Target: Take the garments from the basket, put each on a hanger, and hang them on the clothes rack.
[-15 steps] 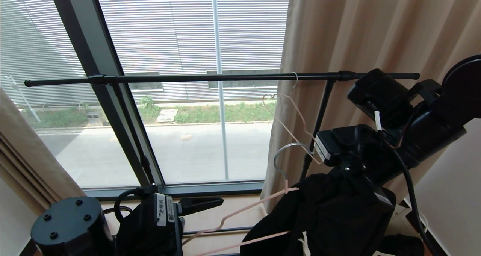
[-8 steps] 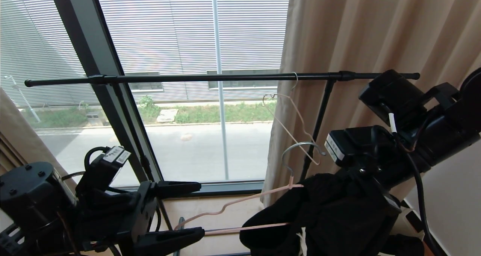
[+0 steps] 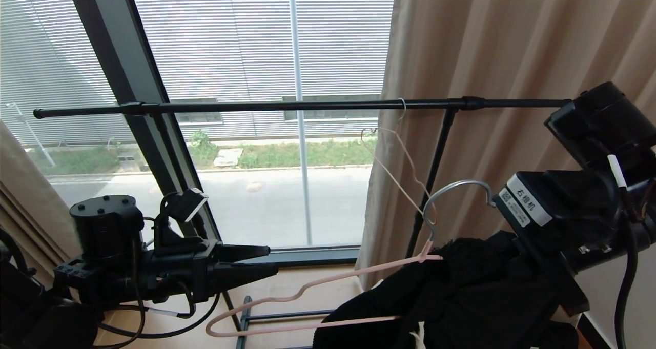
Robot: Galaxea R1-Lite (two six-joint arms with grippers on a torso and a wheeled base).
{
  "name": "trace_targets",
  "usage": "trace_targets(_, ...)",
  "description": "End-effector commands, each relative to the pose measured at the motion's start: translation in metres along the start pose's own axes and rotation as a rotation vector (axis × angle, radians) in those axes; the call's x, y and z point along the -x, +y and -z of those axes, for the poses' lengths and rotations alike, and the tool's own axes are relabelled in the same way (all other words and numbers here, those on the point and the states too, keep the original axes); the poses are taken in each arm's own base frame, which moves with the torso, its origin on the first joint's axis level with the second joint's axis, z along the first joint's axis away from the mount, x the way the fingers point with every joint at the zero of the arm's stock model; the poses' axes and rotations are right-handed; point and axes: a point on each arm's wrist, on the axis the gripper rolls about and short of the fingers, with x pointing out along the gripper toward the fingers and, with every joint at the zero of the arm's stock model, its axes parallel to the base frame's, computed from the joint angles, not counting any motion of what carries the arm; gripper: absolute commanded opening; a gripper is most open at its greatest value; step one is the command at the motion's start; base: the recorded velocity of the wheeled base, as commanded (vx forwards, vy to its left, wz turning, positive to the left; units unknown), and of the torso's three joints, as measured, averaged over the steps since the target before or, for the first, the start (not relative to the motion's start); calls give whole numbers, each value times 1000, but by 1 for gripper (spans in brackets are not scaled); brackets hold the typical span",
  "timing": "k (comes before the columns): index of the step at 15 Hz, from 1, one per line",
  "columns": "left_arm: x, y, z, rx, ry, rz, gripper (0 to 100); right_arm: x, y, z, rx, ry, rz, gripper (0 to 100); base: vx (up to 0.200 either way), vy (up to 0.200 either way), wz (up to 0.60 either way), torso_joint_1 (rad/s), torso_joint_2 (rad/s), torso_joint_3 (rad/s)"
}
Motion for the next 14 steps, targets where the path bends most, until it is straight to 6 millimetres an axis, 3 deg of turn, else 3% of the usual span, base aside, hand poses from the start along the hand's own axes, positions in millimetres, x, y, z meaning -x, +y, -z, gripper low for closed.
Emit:
trace_targets(1, -8, -3, -3, -37, 26, 21, 100, 7, 6, -3, 17, -26, 14, 0, 0, 0, 0, 0, 0, 0)
trace_targets(7, -42, -13, 30, -144, 204, -119, 100, 7, 4, -4, 16, -48, 22, 0, 0, 0, 0, 0, 0, 0)
trace_targets(14, -53, -19, 39, -149, 242, -102, 100, 8, 4, -7, 14, -97, 3, 0, 0, 0, 0, 0, 0, 0)
